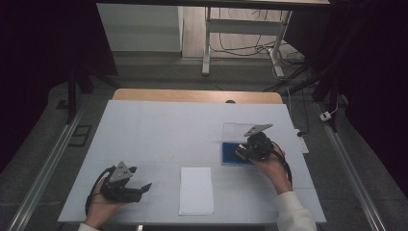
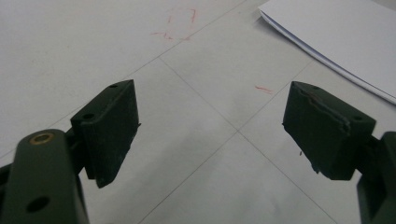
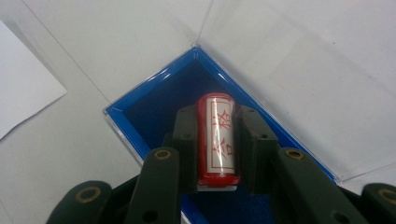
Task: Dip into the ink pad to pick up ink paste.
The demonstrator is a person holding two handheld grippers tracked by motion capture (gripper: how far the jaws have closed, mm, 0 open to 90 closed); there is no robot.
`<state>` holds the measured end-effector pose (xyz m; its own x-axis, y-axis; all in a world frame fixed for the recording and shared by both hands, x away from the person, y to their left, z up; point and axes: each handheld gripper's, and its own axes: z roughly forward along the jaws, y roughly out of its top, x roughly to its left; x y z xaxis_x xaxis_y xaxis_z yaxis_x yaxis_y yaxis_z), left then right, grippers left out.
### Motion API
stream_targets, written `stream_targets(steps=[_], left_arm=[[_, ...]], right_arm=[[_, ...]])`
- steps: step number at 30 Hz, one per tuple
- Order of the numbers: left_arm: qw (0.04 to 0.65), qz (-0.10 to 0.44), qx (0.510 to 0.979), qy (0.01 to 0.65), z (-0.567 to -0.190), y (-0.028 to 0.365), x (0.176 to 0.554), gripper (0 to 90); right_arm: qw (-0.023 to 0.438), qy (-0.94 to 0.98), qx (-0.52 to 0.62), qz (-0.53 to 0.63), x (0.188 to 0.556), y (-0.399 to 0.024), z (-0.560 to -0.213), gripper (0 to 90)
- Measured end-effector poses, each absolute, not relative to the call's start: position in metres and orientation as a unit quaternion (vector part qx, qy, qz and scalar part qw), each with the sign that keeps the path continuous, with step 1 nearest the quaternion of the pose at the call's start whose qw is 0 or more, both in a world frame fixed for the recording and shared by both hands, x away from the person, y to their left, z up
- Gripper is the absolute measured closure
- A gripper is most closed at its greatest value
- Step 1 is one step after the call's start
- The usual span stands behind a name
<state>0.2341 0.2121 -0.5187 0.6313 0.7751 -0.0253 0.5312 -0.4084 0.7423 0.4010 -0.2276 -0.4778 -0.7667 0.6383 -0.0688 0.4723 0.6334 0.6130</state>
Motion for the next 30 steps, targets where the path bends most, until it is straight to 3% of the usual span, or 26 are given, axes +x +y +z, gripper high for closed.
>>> stream_targets(steps=[10, 30], left_arm=[[0.375, 0.165, 0.820, 0.400, -0.518, 0.215, 0.236, 18.6], [0.374, 0.168, 0.820, 0.399, -0.517, 0.215, 0.234, 18.6]], right_arm=[[0.148, 0.862, 0.312, 0.370, 0.392, -0.236, -0.452, 69.9], [0.184, 0.867, 0.293, 0.359, 0.385, -0.233, -0.436, 69.9]])
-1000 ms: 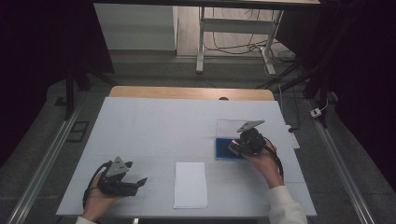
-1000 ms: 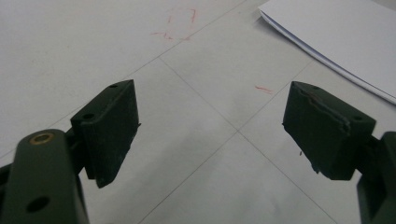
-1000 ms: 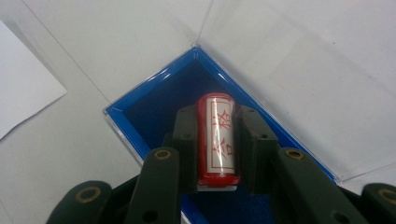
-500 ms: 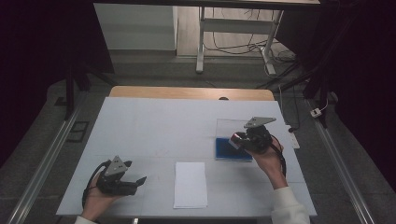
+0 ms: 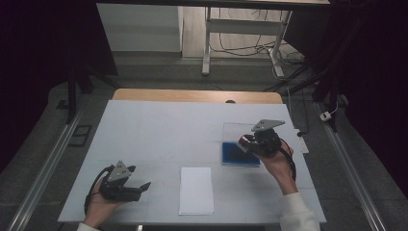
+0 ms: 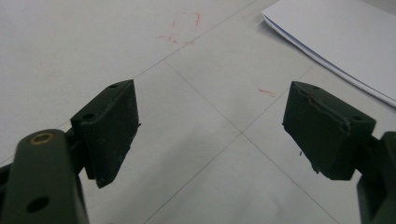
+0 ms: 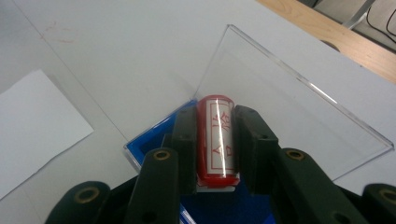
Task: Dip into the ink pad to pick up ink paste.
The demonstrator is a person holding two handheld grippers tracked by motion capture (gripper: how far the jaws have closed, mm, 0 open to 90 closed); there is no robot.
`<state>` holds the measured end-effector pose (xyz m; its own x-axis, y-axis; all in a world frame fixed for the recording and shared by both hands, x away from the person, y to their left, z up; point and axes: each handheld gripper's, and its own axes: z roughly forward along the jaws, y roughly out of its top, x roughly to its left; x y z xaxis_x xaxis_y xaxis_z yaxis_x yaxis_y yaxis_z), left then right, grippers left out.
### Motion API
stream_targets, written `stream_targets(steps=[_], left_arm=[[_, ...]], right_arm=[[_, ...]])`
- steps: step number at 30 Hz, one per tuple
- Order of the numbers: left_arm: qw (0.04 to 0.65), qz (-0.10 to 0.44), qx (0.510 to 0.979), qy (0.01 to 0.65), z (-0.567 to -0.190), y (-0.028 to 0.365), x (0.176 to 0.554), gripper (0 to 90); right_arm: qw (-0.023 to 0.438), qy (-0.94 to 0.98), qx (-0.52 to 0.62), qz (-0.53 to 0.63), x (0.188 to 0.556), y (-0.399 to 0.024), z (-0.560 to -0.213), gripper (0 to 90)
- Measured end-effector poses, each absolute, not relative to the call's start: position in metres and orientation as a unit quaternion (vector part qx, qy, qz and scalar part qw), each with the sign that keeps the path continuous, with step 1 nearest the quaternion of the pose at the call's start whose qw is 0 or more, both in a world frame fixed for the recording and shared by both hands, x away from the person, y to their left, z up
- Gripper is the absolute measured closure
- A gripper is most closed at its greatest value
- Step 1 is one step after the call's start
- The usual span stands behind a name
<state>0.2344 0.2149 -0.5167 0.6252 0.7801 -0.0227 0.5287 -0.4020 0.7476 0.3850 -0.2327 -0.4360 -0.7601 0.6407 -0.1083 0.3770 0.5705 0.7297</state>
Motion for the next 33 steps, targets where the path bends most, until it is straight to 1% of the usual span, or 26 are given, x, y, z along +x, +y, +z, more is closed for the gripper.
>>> stream_targets(steps=[18, 26, 33], left_arm=[[0.374, 0.168, 0.820, 0.399, -0.517, 0.216, 0.235, 18.6], [0.374, 0.168, 0.821, 0.399, -0.517, 0.215, 0.235, 18.6], [0.373, 0.167, 0.821, 0.398, -0.517, 0.215, 0.235, 18.6]], right_arm=[[0.167, 0.886, 0.301, 0.312, 0.398, -0.225, -0.454, 69.9], [0.174, 0.889, 0.301, 0.299, 0.400, -0.222, -0.460, 69.9], [0.170, 0.891, 0.303, 0.293, 0.403, -0.221, -0.463, 69.9]])
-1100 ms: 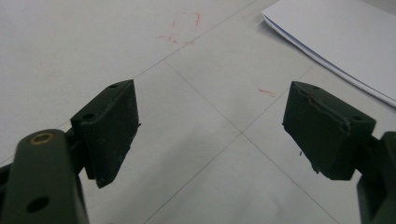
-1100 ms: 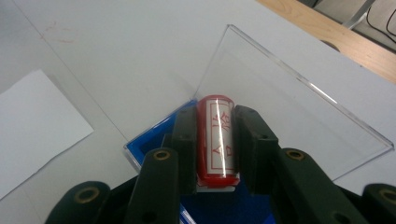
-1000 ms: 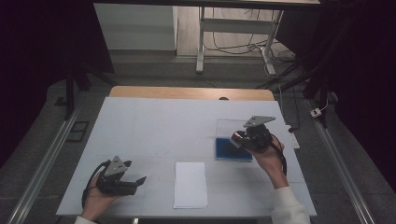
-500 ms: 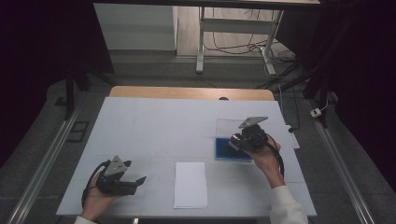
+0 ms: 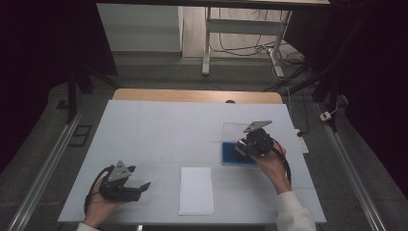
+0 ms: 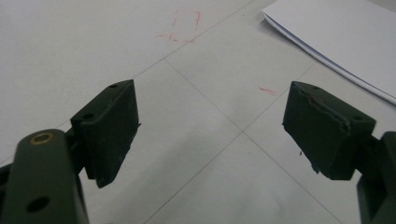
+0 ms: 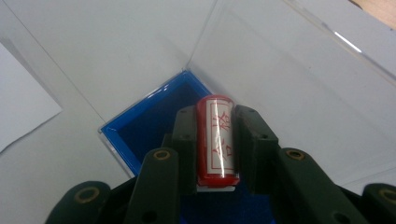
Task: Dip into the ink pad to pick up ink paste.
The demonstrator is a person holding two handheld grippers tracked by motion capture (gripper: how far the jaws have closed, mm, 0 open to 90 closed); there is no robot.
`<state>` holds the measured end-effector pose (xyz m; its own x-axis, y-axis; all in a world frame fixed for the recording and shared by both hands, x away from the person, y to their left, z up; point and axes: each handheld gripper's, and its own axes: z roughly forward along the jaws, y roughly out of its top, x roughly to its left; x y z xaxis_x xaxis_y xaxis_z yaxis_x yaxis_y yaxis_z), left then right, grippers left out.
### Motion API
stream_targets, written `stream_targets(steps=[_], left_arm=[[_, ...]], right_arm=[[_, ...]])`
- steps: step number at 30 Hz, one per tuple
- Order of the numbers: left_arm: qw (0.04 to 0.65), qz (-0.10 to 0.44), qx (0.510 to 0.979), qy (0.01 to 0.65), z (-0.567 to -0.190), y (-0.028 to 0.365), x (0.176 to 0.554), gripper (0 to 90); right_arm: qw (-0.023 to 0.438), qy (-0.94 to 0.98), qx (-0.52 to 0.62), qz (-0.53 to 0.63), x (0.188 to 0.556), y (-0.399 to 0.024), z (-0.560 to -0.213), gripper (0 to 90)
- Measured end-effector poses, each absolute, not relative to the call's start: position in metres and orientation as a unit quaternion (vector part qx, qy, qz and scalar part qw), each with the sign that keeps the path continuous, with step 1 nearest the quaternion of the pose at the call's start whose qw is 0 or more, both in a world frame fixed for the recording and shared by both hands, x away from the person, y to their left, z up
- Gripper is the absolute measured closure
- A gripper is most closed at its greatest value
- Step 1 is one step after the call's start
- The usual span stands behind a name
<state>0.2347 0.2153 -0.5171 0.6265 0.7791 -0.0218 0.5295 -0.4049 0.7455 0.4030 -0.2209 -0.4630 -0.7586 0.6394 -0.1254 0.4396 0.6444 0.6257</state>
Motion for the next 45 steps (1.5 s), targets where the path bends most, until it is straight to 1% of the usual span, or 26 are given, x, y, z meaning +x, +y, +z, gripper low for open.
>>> stream_targets(steps=[9, 31, 34, 45], left_arm=[[0.372, 0.167, 0.822, 0.398, -0.517, 0.215, 0.235, 18.6], [0.370, 0.169, 0.822, 0.398, -0.517, 0.214, 0.234, 18.7], [0.370, 0.169, 0.822, 0.399, -0.517, 0.214, 0.233, 18.7], [0.368, 0.168, 0.822, 0.401, -0.519, 0.212, 0.231, 18.7]], right_arm=[[0.169, 0.897, 0.300, 0.277, 0.405, -0.215, -0.470, 70.0], [0.167, 0.903, 0.303, 0.254, 0.408, -0.210, -0.471, 70.3], [0.158, 0.900, 0.308, 0.265, 0.410, -0.215, -0.474, 70.5], [0.157, 0.900, 0.309, 0.266, 0.410, -0.215, -0.476, 70.6]])
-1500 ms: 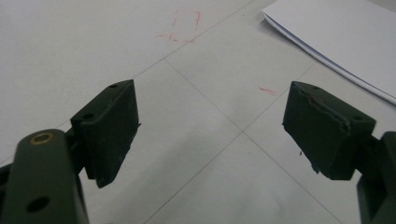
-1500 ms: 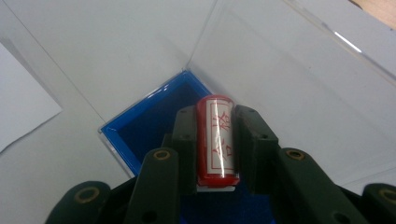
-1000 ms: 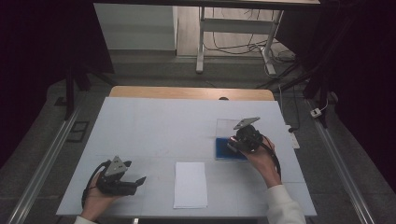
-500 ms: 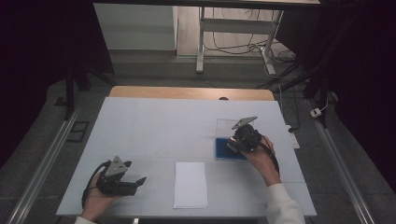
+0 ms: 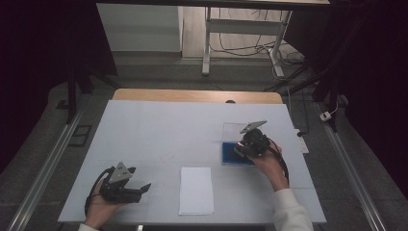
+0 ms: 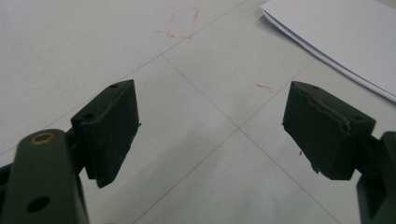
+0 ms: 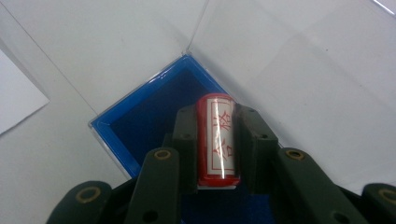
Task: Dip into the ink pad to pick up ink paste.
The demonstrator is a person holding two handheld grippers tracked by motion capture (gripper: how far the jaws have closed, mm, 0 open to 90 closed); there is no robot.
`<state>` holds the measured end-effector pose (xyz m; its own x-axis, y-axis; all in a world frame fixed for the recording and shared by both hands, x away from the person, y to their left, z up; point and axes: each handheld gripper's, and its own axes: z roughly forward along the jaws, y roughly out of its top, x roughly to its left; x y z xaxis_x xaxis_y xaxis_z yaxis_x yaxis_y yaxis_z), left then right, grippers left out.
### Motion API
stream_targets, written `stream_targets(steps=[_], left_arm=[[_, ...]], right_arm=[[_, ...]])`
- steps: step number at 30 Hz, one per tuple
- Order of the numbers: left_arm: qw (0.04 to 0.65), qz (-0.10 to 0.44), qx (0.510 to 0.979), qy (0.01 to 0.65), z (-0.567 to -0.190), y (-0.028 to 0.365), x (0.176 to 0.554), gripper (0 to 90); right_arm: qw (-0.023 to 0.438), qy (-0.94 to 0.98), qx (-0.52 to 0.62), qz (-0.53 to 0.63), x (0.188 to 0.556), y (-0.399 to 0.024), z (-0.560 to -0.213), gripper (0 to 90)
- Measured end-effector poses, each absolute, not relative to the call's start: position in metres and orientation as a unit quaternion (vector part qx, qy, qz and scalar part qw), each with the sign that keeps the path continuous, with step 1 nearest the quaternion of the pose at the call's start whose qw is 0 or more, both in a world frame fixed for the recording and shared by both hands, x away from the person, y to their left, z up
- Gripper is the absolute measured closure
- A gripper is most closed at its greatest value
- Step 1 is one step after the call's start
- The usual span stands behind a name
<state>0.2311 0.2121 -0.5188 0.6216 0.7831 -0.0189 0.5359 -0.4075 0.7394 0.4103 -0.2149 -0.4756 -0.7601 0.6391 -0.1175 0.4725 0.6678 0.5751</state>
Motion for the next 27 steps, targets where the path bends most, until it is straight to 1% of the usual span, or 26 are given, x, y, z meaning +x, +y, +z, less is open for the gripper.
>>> stream_targets(steps=[27], left_arm=[[0.366, 0.167, 0.823, 0.402, -0.5204, 0.2120, 0.2312, 18.7]], right_arm=[[0.163, 0.897, 0.299, 0.281, 0.4076, -0.2179, -0.4770, 70.1]])
